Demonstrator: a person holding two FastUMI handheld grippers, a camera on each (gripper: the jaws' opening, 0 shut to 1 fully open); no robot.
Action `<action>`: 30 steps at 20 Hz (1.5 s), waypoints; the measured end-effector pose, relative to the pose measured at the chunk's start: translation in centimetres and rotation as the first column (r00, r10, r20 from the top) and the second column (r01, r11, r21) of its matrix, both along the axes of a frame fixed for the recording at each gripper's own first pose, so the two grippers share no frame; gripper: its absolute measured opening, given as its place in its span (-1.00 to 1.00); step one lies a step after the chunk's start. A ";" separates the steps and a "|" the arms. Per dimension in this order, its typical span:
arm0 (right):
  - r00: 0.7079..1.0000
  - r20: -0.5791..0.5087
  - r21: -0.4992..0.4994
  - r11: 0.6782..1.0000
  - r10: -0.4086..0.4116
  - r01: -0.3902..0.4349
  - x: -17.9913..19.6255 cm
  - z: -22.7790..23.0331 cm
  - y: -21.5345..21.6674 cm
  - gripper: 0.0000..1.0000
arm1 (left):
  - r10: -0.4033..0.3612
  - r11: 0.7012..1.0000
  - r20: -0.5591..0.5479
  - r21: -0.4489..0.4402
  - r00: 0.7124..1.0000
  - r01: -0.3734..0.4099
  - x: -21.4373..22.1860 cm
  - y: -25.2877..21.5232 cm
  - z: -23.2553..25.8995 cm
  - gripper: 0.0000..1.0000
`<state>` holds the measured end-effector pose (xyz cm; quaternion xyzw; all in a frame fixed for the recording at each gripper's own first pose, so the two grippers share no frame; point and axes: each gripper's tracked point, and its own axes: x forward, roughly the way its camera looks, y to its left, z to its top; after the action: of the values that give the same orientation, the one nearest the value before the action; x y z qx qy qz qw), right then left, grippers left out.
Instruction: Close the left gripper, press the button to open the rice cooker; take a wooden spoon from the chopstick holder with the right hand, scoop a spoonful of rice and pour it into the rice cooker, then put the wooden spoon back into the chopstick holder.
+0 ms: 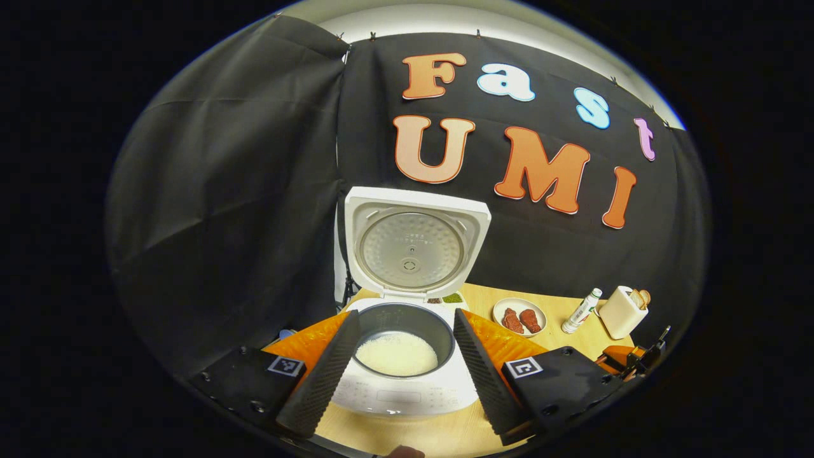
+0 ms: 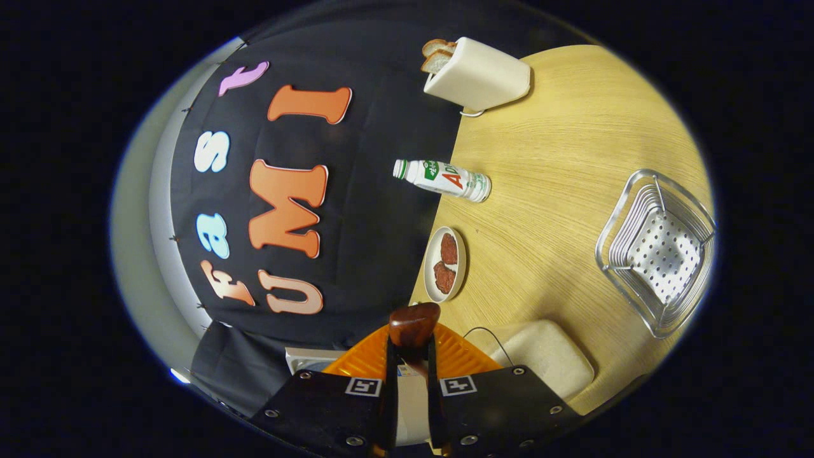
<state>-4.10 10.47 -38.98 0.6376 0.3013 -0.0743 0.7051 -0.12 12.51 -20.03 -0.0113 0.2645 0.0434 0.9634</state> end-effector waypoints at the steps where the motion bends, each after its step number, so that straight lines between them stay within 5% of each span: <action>1: 1.000 0.003 0.026 0.999 -0.028 0.028 0.1 0.2 -0.6 -0.62 | -0.005 1.000 0.002 0.000 1.000 0.005 0.2 -0.3 0.0 0.97; 7: 0.986 0.029 0.183 0.971 -0.164 0.156 1.9 3.5 -2.3 -0.62 | -0.026 1.000 0.018 0.003 0.999 0.026 0.9 -1.8 0.5 0.97; 13: 0.976 0.123 0.314 0.940 -0.177 0.131 6.0 10.0 0.1 -0.62 | -0.027 1.000 0.049 0.009 0.998 0.026 0.8 -2.2 1.4 0.97; 23: 0.986 0.168 0.419 0.906 -0.019 -0.054 11.7 13.9 12.5 -0.62 | 0.063 0.996 0.109 0.058 0.992 -0.069 -1.1 3.7 2.9 0.97; 27: 0.980 0.184 0.376 0.916 0.073 -0.139 13.0 14.4 18.5 -0.72 | 0.141 0.984 0.120 0.088 0.983 -0.152 -2.5 8.1 3.2 0.97; 30: 0.969 0.212 0.310 0.931 0.130 -0.193 13.8 15.0 22.1 -0.63 | 0.192 0.970 0.146 0.122 0.970 -0.210 -3.3 10.8 3.8 1.00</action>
<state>9.66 32.57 -24.03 0.7232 0.2932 0.0960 0.6178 -3.38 23.32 -16.19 0.0251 0.1934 0.1583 0.9679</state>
